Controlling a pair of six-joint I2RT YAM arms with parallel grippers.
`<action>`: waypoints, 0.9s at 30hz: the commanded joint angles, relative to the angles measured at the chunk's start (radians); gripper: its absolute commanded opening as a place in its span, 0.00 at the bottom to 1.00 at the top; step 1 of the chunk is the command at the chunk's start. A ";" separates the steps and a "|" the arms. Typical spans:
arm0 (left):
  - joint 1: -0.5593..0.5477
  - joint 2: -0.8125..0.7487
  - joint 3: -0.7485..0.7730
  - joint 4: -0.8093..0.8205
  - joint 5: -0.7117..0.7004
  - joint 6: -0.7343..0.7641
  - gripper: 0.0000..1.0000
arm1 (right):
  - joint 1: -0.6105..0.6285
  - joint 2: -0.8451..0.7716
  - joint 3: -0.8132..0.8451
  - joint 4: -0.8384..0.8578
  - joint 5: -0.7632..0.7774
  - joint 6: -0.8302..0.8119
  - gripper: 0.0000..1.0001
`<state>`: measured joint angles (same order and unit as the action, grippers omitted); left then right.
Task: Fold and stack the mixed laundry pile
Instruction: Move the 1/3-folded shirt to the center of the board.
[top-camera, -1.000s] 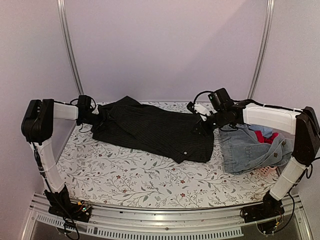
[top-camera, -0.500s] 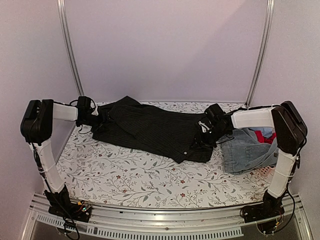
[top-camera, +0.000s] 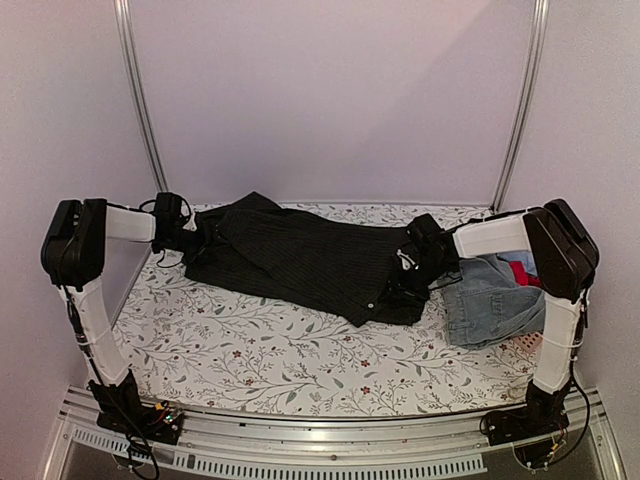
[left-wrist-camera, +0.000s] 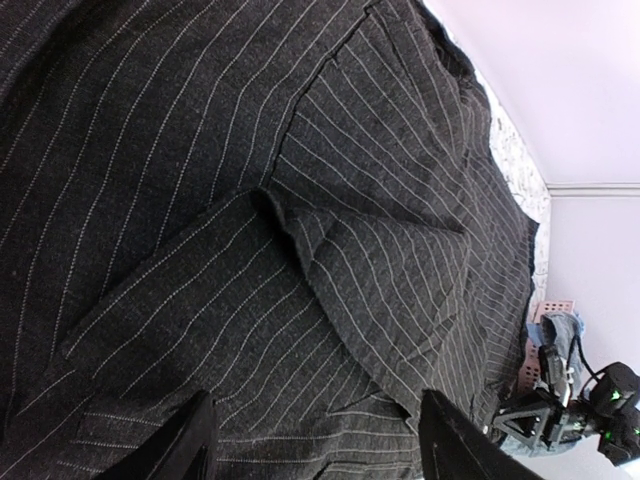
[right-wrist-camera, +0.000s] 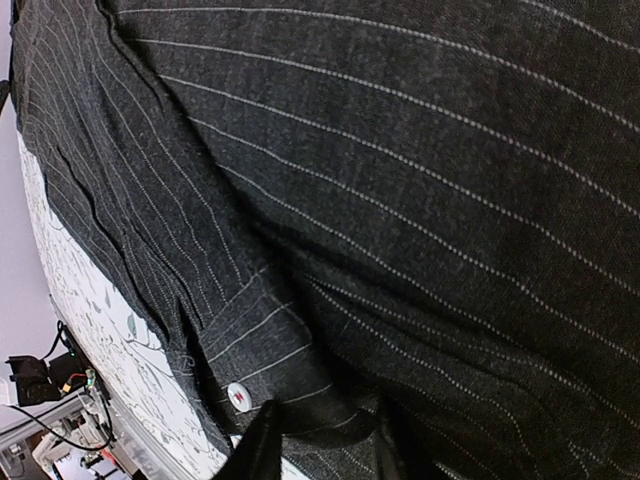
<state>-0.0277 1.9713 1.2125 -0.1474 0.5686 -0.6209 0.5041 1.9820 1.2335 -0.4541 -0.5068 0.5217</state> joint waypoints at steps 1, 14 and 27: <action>0.012 -0.043 -0.011 0.003 -0.002 0.010 0.68 | -0.004 0.035 0.026 0.011 -0.001 0.009 0.21; 0.027 -0.056 -0.016 -0.029 -0.043 0.037 0.69 | -0.068 -0.038 0.065 -0.114 0.095 -0.044 0.00; 0.027 -0.045 -0.018 -0.044 -0.053 0.047 0.68 | -0.098 0.031 0.213 -0.204 0.072 -0.123 0.00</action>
<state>-0.0109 1.9453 1.1976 -0.1822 0.5240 -0.5907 0.4034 1.9869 1.4082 -0.6083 -0.4335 0.4328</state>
